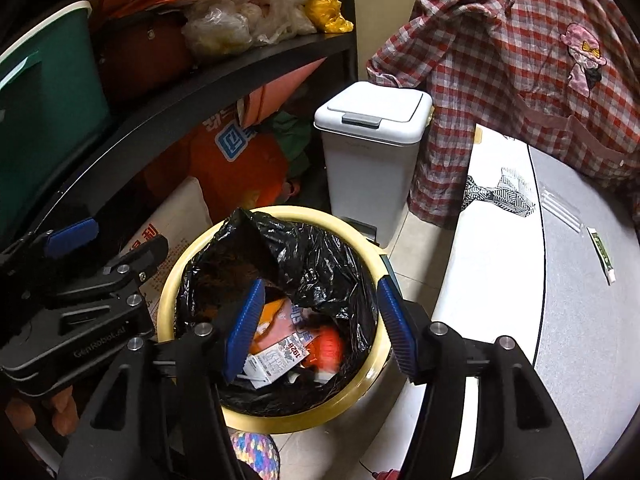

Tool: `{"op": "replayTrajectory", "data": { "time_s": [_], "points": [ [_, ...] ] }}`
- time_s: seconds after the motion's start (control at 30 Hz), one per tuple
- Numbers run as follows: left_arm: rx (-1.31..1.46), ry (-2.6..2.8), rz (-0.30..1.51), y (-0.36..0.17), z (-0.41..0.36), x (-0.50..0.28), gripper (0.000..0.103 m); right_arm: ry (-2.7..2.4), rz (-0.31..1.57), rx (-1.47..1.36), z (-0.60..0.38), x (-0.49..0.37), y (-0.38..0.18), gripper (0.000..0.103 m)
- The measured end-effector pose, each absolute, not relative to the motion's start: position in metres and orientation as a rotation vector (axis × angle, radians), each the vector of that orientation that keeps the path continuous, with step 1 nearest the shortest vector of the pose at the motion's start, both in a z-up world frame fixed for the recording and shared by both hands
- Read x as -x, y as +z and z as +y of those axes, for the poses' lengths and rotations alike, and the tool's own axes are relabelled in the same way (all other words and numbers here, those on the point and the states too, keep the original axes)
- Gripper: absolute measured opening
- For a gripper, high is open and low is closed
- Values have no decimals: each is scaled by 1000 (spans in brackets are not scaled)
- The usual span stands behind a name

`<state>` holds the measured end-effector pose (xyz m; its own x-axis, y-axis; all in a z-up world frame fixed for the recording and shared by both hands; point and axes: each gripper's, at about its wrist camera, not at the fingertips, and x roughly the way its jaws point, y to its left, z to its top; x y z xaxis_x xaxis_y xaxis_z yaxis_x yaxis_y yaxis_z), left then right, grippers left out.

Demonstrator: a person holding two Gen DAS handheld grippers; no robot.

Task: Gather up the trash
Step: 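Open both grippers over the bin to drop the packet and box, then move both grippers back over the table toward the green tube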

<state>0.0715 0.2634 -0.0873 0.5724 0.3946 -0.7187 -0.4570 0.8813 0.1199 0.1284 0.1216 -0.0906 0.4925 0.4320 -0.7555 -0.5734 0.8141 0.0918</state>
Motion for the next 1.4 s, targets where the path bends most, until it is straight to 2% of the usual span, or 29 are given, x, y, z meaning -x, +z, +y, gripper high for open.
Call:
{"op": "replayTrajectory", "data": {
  "time_s": [0.23,0.6,0.93,1.4],
  "points": [
    [64,493,812,-81,254,-70,90,611,862,171,114,-125,-85,64],
    [45,421,745,-62,215,-71,90,548,818,132,64,-116,-59,68],
    [16,325,639,-51,158,-86,94,429,754,102,-17,-119,-47,69],
    [13,188,677,-59,76,-147,94,183,703,53,-152,-165,-61,69]
  ]
}}
